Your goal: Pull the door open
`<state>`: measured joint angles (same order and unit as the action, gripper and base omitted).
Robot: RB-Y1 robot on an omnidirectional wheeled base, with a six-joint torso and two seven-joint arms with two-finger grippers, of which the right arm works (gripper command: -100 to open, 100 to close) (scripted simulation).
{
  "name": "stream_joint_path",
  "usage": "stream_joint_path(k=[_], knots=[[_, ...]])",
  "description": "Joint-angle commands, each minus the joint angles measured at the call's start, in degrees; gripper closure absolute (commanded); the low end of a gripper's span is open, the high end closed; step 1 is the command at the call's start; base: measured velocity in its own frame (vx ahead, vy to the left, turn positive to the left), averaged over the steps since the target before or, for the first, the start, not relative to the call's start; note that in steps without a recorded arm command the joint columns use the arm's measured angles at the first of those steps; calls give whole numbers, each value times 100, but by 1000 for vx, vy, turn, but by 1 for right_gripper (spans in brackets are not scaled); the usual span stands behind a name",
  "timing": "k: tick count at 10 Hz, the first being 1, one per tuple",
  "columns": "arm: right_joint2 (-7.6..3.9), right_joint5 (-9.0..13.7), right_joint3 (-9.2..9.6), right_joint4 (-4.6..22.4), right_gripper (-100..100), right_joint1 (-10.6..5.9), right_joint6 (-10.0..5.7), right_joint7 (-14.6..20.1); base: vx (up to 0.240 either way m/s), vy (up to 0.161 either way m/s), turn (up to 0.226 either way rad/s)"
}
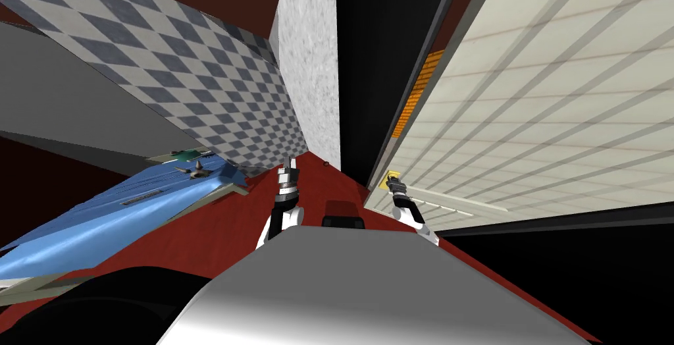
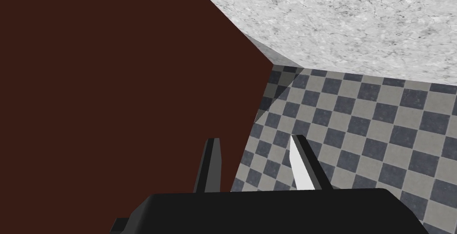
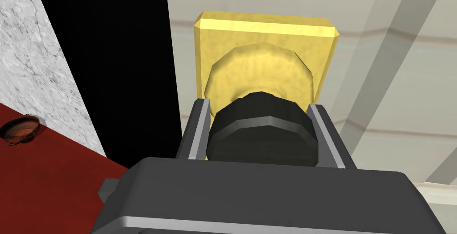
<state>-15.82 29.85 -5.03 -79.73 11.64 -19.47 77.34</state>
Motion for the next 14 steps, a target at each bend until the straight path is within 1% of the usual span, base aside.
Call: stream_joint_path(k=[1, 2, 4, 5, 6, 8, 11, 12, 14], knots=[[-128, 10, 100, -41, 100, 59, -54, 175, -243, -23, 139], [-207, 14, 167, -76, 100, 112, -77, 275, -223, -65, 165], [-309, 18, 254, -120, 100, 181, -105, 405, -219, -27, 132], [-275, 17, 217, -87, 100, 165, -79, 347, -94, -1, 26], [-353, 5, 299, -104, 100, 225, -116, 440, -139, -22, 86], [-450, -8, 382, -142, 100, 281, -169, 537, -201, -54, 131], [-625, -32, 532, -209, 100, 384, -265, 712, -217, -59, 124], [-711, -44, 606, -242, 100, 434, -312, 798, -221, -74, 161], [-829, -60, 707, -288, 100, 504, -376, 916, -244, -45, 123]])
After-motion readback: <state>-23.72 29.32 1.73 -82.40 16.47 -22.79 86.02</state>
